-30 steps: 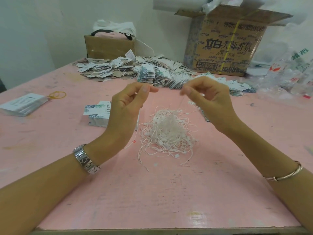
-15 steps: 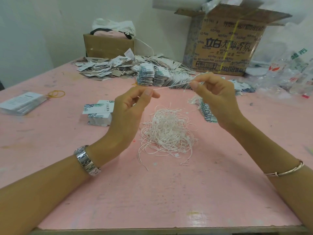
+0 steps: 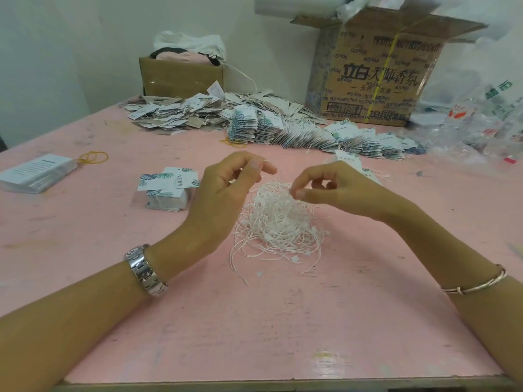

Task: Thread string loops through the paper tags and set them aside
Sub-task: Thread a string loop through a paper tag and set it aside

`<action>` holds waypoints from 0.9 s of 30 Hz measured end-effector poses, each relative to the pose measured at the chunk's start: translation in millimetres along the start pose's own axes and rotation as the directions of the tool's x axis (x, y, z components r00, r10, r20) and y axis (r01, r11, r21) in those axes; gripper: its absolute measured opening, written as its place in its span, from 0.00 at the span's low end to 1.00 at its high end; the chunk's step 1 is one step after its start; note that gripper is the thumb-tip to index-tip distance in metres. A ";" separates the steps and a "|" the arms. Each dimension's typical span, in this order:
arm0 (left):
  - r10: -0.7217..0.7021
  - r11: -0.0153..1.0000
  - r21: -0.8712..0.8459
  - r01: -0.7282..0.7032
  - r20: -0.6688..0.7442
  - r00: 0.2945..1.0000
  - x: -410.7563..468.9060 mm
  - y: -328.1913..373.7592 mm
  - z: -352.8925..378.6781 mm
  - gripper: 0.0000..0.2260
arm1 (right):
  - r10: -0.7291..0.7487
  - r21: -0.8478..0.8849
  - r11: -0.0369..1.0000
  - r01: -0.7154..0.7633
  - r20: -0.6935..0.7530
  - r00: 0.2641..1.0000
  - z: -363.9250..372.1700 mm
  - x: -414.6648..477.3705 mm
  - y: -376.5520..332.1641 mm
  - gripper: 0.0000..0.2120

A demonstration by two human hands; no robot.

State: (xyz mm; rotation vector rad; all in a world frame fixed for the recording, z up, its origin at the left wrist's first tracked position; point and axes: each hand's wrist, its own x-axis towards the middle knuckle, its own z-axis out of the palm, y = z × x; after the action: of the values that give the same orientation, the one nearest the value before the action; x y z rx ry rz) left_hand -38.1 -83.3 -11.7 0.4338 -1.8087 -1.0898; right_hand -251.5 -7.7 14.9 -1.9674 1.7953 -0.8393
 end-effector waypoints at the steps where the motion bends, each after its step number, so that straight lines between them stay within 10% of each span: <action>1: 0.002 1.000 0.024 -0.003 0.032 0.999 -0.6 -1.1 0.5 0.11 | -0.032 0.029 0.999 0.034 -0.041 0.999 2.3 0.3 -2.0 0.06; 8: -0.039 0.988 0.150 0.020 0.120 0.992 -3.4 -9.7 0.8 0.11 | -0.233 0.150 0.952 0.268 -0.215 0.948 20.8 0.4 -18.6 0.08; 19: -0.029 0.918 0.394 -0.039 0.165 0.986 -5.1 -0.5 -2.7 0.16 | -0.196 0.218 0.947 0.236 -0.191 0.962 22.1 0.4 -15.2 0.06; 23: 0.150 0.502 0.817 -0.285 0.242 0.958 12.3 1.5 -23.5 0.25 | -0.045 0.652 0.746 0.134 -0.152 0.987 16.8 2.6 -17.8 0.03; 27: -0.033 0.236 0.935 -0.265 0.280 0.959 31.2 -1.4 -52.6 0.31 | 0.127 0.867 0.499 0.004 -0.077 0.989 10.8 4.6 -20.4 0.02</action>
State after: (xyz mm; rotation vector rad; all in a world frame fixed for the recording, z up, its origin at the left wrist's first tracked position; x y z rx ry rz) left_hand -8.5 -131.1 12.3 0.8904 -2.5632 0.3381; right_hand -228.8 -10.8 20.1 -1.1547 1.0673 -1.4995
